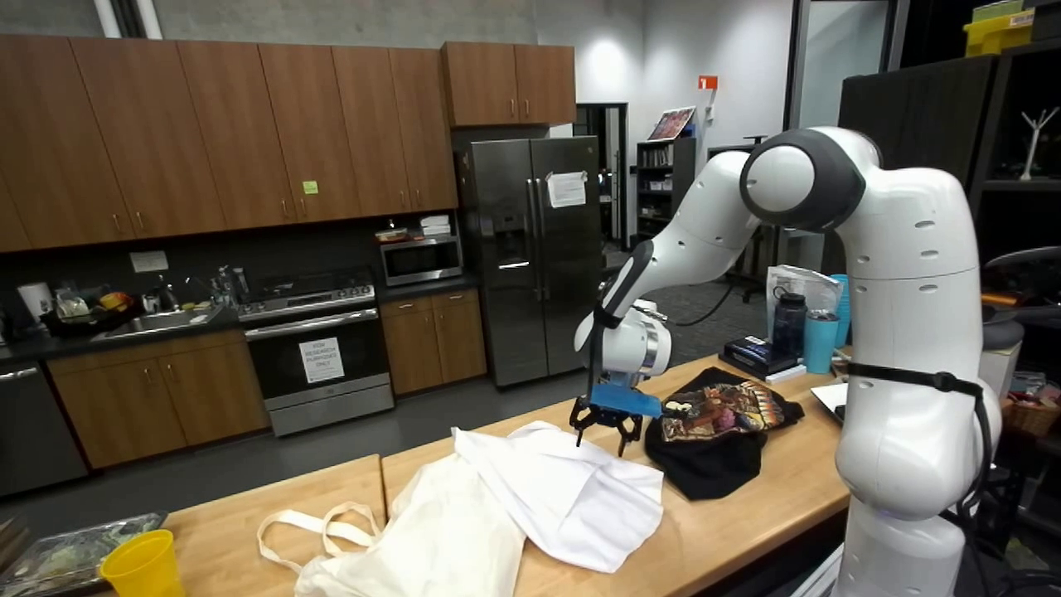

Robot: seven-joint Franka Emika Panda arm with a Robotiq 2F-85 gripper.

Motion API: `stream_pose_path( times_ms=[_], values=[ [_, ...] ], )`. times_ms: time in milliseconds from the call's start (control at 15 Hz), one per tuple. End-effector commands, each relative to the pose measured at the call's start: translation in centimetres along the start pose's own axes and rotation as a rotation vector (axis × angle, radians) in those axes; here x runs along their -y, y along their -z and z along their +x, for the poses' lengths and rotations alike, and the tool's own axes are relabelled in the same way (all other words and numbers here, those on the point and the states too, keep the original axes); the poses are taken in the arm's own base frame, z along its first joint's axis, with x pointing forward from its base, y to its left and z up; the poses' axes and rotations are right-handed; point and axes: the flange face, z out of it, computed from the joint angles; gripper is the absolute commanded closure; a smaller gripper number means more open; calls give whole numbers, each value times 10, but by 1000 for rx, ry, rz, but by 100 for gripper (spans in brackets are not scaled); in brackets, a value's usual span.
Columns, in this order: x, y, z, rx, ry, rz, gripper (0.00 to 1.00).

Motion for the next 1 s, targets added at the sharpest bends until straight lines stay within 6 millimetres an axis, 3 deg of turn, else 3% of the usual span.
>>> stream_pose_path(
  times_ms=[0,667,733,800,933],
  values=[
    [0,-9,8,18,10,29,0],
    [-3,-38,25,-55,92,23,2],
    [-2,-41,25,-57,106,21,27],
    [-1,-43,25,-59,119,20,27],
    [1,-47,25,-63,135,20,36]
  ],
)
